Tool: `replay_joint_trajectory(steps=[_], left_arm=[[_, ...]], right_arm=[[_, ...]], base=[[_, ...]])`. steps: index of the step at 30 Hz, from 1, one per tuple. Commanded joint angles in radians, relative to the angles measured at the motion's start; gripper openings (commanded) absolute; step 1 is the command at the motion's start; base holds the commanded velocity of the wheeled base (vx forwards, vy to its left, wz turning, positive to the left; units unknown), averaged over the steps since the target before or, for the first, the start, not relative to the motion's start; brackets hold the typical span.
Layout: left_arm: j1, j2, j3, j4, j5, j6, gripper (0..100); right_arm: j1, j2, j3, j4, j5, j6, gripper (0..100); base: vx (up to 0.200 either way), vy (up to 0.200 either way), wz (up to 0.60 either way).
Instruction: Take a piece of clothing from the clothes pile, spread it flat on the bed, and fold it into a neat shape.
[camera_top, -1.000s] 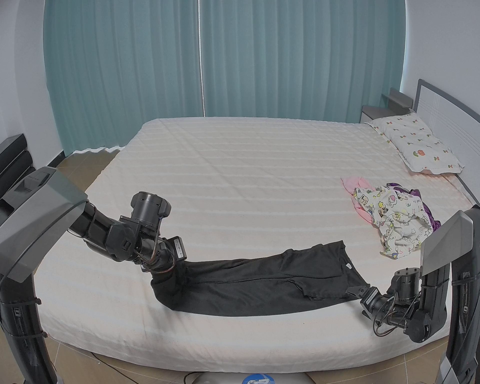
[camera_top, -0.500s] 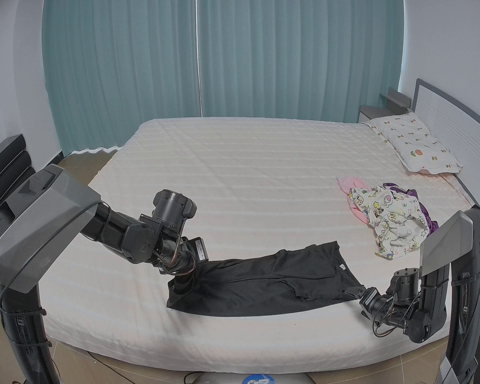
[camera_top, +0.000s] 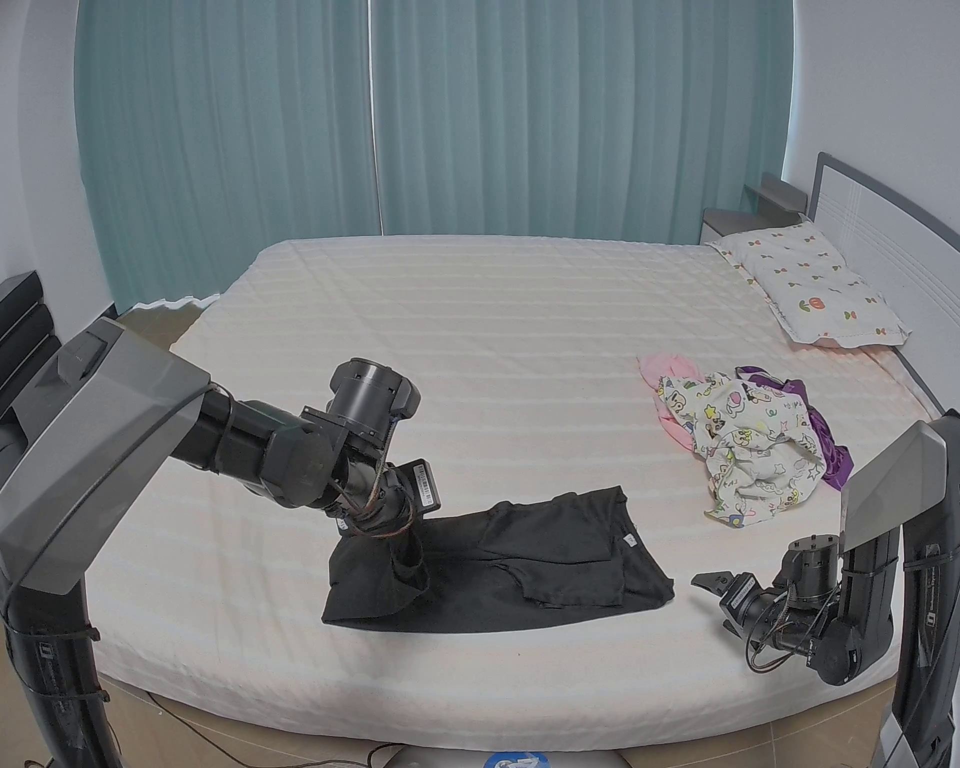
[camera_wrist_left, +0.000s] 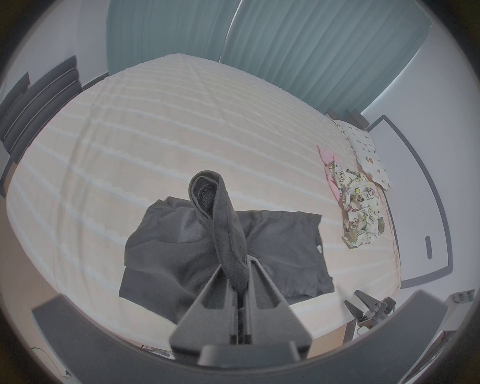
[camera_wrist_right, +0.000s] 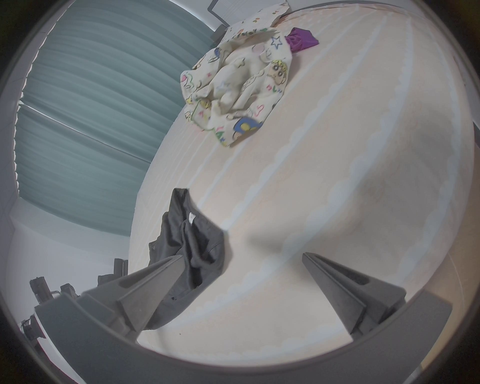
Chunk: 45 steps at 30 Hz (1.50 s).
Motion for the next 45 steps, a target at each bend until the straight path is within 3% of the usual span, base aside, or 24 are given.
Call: replay_joint_trajectory(steps=[1,10,17,23,24,34,45], left_arm=[[-0.012,0.043,-0.082,0.042,0.001,0.0,0],[-0.079,0.144,-0.237,0.107,0.007,-0.025,0],[-0.116,0.264,-0.386,0.145,0.085,-0.026,0],[-0.124,0.278,-0.397,0.157,0.088,-0.026,0],[-0.124,0.281,-0.397,0.156,0.088,-0.026,100],[-0.125,0.273,-0.388,0.159,0.079,-0.069,100],[-0.122,0.223,-0.254,0.148,0.082,-0.134,100]], right_arm=[[0.0,-0.001,0.0,-0.017,0.0,-0.001,100],[0.002,0.0,0.001,-0.017,0.0,-0.001,100],[0.002,0.0,0.003,-0.017,0.0,-0.001,100],[0.002,0.0,0.003,-0.017,0.0,-0.001,100],[0.002,0.0,0.005,-0.017,0.0,-0.001,100],[0.008,0.007,0.006,-0.017,-0.001,-0.001,100],[0.008,0.008,0.008,-0.017,-0.001,-0.013,100]], base=[[0.0,-0.2,0.0],[0.0,-0.2,0.0],[0.0,0.0,0.0],[0.0,0.0,0.0],[0.0,0.0,0.0],[0.0,0.0,0.0],[-0.036,0.0,0.0]])
